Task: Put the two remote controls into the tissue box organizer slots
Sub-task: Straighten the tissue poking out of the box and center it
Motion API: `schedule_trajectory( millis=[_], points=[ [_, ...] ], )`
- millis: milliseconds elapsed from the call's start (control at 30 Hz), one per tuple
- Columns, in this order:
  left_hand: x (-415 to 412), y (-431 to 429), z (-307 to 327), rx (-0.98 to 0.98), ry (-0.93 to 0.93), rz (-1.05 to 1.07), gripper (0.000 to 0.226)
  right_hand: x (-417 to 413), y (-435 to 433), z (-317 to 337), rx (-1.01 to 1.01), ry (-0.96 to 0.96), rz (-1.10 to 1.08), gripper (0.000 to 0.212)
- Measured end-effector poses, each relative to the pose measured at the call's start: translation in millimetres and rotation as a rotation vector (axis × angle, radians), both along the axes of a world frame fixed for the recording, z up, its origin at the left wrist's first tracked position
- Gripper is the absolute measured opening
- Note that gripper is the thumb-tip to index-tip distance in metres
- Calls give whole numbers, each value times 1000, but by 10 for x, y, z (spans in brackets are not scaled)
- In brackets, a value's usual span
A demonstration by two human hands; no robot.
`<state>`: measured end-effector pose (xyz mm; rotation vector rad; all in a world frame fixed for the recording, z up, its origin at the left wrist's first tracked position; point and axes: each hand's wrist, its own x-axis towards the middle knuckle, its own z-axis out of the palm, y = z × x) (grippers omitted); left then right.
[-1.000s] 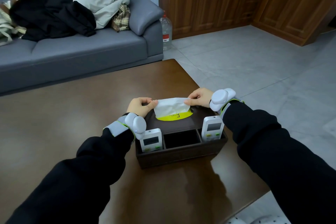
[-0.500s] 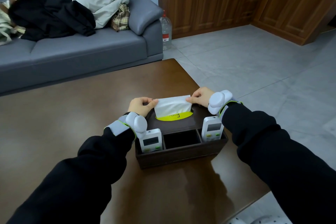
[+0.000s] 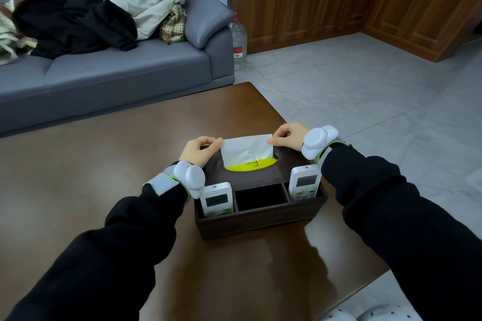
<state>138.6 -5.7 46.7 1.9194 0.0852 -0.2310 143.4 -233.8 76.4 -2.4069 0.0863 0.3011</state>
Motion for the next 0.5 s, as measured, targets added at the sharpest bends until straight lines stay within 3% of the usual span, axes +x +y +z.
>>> schedule_trajectory(
  millis=[200,367,500],
  points=[
    [-184,250,-152,-142,-2,166,48,-328,-316,-97,441,-143,-376,42],
    [-494,291,-358,-341,212,290,52,-823,-375,-486,757,16,-593,47],
    [-636,207,-303,-358,227,301,51,-973,-251,-635,897,112,-743,50]
  ],
)
